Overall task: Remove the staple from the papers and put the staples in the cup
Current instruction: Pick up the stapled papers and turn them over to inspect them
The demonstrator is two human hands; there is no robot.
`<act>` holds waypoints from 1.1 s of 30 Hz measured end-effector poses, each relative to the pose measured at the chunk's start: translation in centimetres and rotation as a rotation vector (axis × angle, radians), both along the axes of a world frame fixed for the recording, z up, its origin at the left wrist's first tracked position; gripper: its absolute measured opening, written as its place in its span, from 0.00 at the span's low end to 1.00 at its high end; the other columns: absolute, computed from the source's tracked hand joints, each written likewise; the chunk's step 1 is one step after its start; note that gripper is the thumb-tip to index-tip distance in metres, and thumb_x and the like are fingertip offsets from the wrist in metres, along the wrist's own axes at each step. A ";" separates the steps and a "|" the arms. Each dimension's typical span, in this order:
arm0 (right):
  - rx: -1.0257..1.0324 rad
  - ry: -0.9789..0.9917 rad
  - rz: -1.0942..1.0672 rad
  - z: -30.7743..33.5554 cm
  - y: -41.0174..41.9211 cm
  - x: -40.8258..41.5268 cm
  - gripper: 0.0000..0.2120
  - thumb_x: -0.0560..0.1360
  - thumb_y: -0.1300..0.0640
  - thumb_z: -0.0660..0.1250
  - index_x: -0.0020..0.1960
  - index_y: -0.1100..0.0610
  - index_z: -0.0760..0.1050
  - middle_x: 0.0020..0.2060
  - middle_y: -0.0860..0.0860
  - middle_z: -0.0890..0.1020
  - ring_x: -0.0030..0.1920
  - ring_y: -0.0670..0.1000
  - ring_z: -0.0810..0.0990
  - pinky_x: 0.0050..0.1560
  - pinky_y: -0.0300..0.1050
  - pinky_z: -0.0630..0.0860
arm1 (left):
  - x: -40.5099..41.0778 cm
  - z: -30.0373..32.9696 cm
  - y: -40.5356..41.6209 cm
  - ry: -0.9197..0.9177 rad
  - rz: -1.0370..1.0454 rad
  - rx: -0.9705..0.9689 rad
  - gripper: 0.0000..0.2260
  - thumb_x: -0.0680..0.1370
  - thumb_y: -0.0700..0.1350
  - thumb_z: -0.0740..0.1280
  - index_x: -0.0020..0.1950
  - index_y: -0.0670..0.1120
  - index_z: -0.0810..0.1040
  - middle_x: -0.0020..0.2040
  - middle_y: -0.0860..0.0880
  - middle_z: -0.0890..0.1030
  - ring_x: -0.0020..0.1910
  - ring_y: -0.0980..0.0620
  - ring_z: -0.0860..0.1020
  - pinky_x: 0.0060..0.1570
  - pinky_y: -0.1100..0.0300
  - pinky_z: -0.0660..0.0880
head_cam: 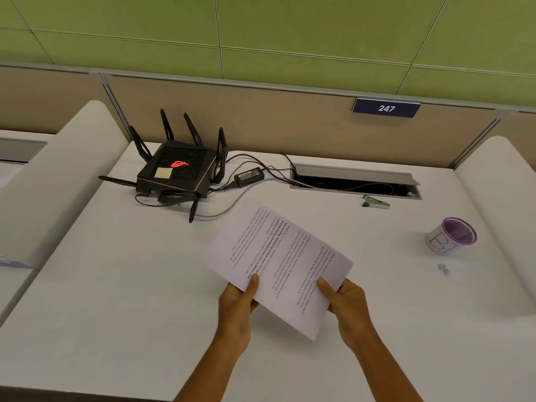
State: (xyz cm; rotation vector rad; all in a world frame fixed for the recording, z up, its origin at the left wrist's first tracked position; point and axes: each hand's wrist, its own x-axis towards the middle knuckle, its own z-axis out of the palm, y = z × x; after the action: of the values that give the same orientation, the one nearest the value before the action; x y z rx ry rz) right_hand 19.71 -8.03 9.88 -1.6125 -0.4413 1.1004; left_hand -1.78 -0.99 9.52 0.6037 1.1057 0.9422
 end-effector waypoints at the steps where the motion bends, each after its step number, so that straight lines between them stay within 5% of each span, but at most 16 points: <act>1: -0.013 -0.040 0.024 0.1 0.0 0.7 0.10 0.77 0.58 0.74 0.59 0.54 0.82 0.51 0.50 0.89 0.49 0.53 0.89 0.49 0.54 0.86 | -0.8 -0.2 0.3 0.022 -0.001 0.004 0.19 0.81 0.44 0.71 0.71 0.53 0.78 0.62 0.51 0.86 0.61 0.50 0.85 0.52 0.55 0.85; 5: -0.047 -0.118 0.124 0.9 -0.1 3.8 0.10 0.78 0.58 0.73 0.59 0.57 0.83 0.52 0.52 0.89 0.50 0.55 0.89 0.50 0.54 0.86 | -3.7 -0.8 1.7 0.116 -0.009 -0.011 0.15 0.80 0.46 0.71 0.67 0.50 0.81 0.59 0.48 0.87 0.57 0.47 0.86 0.47 0.56 0.85; 8: -0.052 -0.140 0.196 1.6 0.2 5.1 0.09 0.78 0.59 0.73 0.59 0.57 0.84 0.51 0.53 0.89 0.50 0.55 0.89 0.48 0.51 0.85 | -5.1 -0.5 2.8 0.242 -0.113 0.036 0.10 0.80 0.49 0.72 0.60 0.54 0.83 0.54 0.55 0.88 0.56 0.51 0.85 0.48 0.58 0.84; 16: -0.021 -0.300 0.206 2.9 1.4 5.3 0.04 0.78 0.57 0.74 0.51 0.52 0.86 0.45 0.46 0.90 0.44 0.47 0.88 0.42 0.39 0.83 | -4.0 0.9 6.0 0.400 -0.233 0.135 0.15 0.75 0.50 0.77 0.60 0.50 0.83 0.53 0.49 0.88 0.51 0.46 0.87 0.52 0.48 0.86; 25: -0.032 -0.346 0.147 1.0 0.4 4.8 0.07 0.78 0.58 0.74 0.55 0.51 0.84 0.42 0.41 0.88 0.45 0.43 0.87 0.41 0.33 0.81 | -3.0 0.4 4.6 0.416 -0.209 0.184 0.08 0.75 0.44 0.78 0.52 0.52 0.85 0.48 0.51 0.88 0.49 0.52 0.86 0.41 0.68 0.82; 33: -0.046 -0.344 0.107 0.9 -0.1 4.9 0.07 0.78 0.58 0.74 0.56 0.52 0.83 0.45 0.46 0.87 0.44 0.43 0.86 0.39 0.32 0.80 | -2.9 0.2 3.9 0.417 -0.208 0.190 0.07 0.77 0.44 0.77 0.52 0.53 0.83 0.48 0.52 0.87 0.48 0.53 0.85 0.40 0.68 0.82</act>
State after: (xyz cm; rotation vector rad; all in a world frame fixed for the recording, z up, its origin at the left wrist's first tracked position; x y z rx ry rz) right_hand 24.63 -8.11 10.83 -1.8437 -0.7403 0.9161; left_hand -4.64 2.94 9.76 1.0850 1.2979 0.7623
